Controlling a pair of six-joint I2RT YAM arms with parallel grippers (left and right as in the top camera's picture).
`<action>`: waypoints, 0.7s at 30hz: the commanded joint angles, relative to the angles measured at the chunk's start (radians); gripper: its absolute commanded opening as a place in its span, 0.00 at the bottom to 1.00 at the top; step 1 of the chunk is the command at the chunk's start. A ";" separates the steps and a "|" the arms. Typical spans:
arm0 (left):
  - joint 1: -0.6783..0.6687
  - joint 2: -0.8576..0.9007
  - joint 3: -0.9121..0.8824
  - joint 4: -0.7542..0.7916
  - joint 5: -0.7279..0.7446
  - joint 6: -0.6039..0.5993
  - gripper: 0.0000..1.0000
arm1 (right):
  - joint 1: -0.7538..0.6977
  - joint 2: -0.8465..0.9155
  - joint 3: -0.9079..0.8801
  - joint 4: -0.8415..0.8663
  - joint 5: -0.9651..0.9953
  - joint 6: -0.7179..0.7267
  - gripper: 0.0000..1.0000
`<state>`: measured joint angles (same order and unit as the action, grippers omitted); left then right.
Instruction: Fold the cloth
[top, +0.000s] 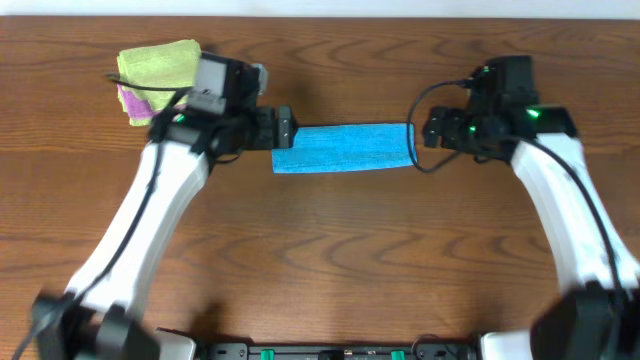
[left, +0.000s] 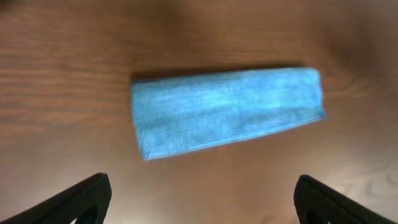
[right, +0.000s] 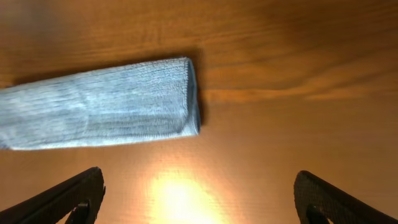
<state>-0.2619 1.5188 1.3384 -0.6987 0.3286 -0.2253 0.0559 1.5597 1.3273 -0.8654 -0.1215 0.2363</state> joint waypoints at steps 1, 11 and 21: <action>0.005 -0.097 0.014 -0.069 -0.059 0.056 0.96 | 0.019 -0.127 0.017 -0.051 0.089 -0.021 0.97; 0.003 -0.605 -0.310 -0.056 -0.060 0.065 0.95 | 0.027 -0.729 -0.157 -0.155 0.118 -0.020 0.96; 0.003 -0.800 -0.683 0.246 -0.046 0.037 0.95 | 0.046 -1.133 -0.637 0.066 -0.031 0.124 0.99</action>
<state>-0.2619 0.6834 0.6971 -0.4828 0.2749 -0.1799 0.0914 0.4294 0.7605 -0.8322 -0.0830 0.2901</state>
